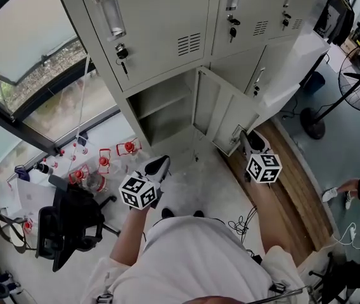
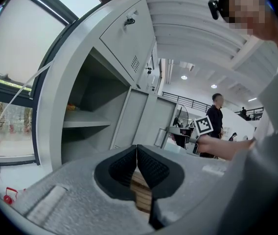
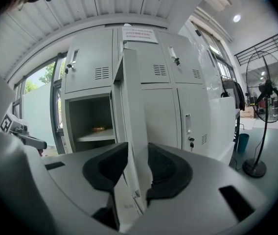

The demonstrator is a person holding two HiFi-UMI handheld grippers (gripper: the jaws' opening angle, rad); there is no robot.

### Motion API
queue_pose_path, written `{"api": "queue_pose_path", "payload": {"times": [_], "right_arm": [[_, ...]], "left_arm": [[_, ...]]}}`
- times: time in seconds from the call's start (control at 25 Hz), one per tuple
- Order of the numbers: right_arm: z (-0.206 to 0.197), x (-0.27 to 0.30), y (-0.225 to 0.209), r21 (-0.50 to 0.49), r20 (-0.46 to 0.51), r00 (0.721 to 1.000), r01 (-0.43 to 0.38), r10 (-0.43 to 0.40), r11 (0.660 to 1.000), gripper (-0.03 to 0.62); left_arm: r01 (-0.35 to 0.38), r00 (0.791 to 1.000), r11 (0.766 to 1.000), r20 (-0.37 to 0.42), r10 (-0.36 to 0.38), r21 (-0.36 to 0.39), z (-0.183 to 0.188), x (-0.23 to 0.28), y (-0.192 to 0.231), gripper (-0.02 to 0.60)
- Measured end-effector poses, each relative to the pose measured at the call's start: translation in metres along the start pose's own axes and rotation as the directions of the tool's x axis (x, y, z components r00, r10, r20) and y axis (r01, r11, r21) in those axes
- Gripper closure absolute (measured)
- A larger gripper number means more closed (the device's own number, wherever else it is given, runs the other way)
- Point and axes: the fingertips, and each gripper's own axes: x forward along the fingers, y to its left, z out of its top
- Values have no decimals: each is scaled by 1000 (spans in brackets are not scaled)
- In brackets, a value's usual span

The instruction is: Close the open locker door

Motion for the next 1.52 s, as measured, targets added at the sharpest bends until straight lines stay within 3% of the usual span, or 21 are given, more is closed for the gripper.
{"api": "queue_pose_path", "payload": {"times": [0.64, 0.92, 1.52], "right_arm": [[-7, -21, 61, -14, 37, 996, -81, 81, 997, 480], [-13, -22, 101, -44, 44, 990, -132, 134, 990, 480], [-18, -14, 161, -108, 20, 968, -247, 251, 963, 447]], "left_arm": [[33, 999, 999, -25, -33, -12, -9, -8, -2, 566], [27, 1000, 998, -6, -27, -63, -12, -15, 4, 566], [-20, 1000, 997, 4, 20, -70, -16, -30, 14, 566]]}}
